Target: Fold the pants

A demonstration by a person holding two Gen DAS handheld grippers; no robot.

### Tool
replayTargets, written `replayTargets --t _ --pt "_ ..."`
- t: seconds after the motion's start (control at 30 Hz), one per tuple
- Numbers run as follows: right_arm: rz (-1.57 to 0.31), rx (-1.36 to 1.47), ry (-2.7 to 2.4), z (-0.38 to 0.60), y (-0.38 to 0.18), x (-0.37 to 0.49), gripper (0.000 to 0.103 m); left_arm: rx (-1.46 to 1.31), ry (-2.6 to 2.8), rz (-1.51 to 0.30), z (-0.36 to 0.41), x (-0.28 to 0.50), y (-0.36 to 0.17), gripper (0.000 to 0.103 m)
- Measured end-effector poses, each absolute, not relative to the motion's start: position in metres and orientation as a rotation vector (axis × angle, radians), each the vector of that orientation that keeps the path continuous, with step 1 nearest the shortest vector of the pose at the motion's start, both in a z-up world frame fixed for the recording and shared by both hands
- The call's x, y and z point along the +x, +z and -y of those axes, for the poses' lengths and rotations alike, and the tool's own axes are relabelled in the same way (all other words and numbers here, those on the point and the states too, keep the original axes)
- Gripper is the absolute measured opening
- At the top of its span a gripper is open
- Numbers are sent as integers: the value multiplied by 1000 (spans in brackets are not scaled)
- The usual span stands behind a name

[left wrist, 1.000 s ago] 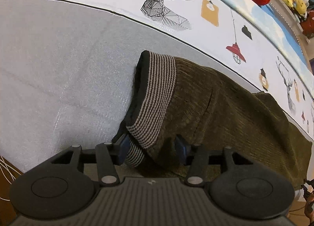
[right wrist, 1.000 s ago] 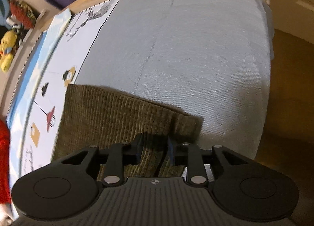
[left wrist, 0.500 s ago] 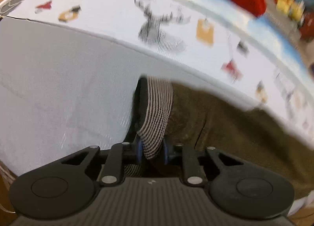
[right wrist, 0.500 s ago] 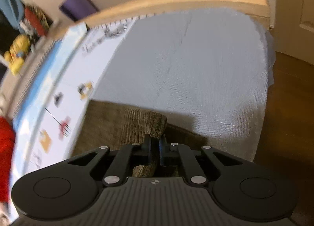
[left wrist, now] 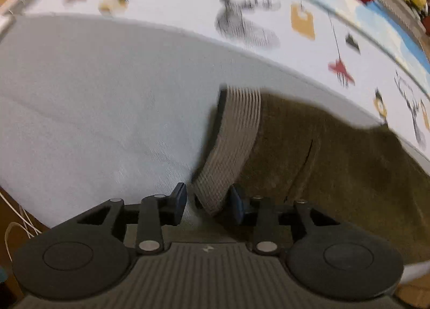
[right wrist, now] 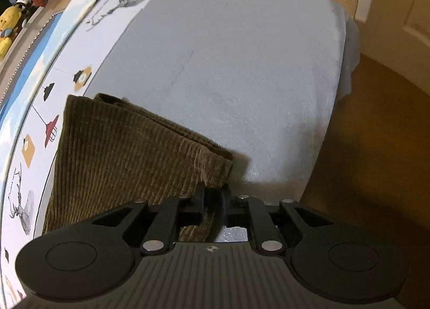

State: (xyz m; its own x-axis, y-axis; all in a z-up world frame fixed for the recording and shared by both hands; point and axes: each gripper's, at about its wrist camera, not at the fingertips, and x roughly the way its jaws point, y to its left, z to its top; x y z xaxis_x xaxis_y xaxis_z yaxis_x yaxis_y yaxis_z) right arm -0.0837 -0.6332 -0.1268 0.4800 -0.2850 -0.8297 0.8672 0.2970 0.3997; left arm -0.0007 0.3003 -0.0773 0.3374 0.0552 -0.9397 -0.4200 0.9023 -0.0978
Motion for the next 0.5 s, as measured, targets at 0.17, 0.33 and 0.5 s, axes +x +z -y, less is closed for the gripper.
replayTargets --t 0.17,0.33,0.5 --pt "-618 758 -973 621 -93 -85 21 -225 218 -991 -272 1 -46 40" --pt "-540 706 -784 615 -87 -69 23 -102 57 -1081 -244 20 -68 43" --pt "-589 741 -703 613 -100 -47 24 -48 134 -1300 -251 27 -104 36"
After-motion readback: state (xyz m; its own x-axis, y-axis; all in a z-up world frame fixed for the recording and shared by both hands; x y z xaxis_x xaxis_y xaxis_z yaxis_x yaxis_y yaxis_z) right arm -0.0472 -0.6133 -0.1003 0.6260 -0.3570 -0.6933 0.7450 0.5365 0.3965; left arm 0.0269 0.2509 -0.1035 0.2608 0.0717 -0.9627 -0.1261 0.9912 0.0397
